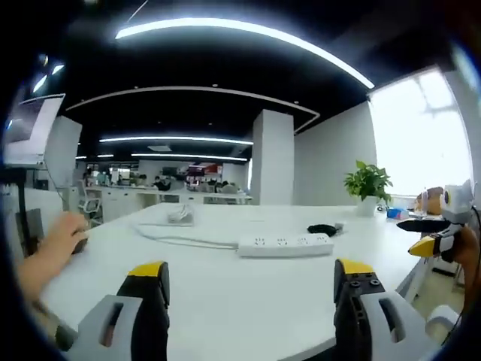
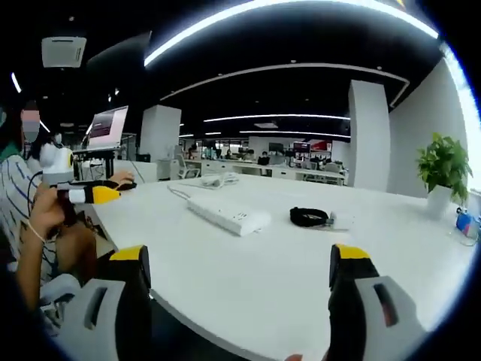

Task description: Straighten the power strip on the desk, plug the charger into it

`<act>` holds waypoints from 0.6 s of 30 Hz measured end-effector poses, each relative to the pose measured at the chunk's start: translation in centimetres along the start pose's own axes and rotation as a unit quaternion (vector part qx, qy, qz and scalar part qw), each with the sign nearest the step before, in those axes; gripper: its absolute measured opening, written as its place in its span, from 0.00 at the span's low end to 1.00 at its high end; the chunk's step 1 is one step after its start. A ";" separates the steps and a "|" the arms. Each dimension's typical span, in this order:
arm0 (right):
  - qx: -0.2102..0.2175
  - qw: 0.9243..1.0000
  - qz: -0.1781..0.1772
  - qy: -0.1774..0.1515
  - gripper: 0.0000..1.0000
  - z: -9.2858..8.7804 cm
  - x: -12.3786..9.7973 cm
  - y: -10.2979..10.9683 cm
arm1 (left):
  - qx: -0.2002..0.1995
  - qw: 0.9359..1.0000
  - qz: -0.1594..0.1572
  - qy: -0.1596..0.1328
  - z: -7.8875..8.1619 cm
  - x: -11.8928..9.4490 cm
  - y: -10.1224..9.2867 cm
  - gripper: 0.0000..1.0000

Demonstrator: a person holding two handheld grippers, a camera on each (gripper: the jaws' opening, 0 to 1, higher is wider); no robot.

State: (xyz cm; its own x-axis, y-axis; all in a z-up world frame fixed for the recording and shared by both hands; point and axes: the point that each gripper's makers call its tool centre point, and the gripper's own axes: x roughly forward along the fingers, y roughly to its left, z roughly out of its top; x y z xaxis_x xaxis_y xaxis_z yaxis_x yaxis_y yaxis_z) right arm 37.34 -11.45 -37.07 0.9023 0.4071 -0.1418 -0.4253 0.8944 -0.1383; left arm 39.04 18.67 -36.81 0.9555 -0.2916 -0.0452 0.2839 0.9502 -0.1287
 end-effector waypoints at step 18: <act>0.033 0.995 -0.090 0.019 0.96 -3.6 2.3 -3.3 | 0.034 0.998 0.055 0.023 -3.8 1.7 2.6 0.91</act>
State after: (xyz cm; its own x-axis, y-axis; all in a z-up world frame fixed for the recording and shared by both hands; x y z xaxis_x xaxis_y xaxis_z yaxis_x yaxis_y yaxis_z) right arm 40.53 -14.17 -40.46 0.9598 0.2325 -0.1572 -0.2498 0.9630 -0.1011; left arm 41.12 20.25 -40.99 0.9767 -0.1889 -0.1015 0.1844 0.9815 -0.0521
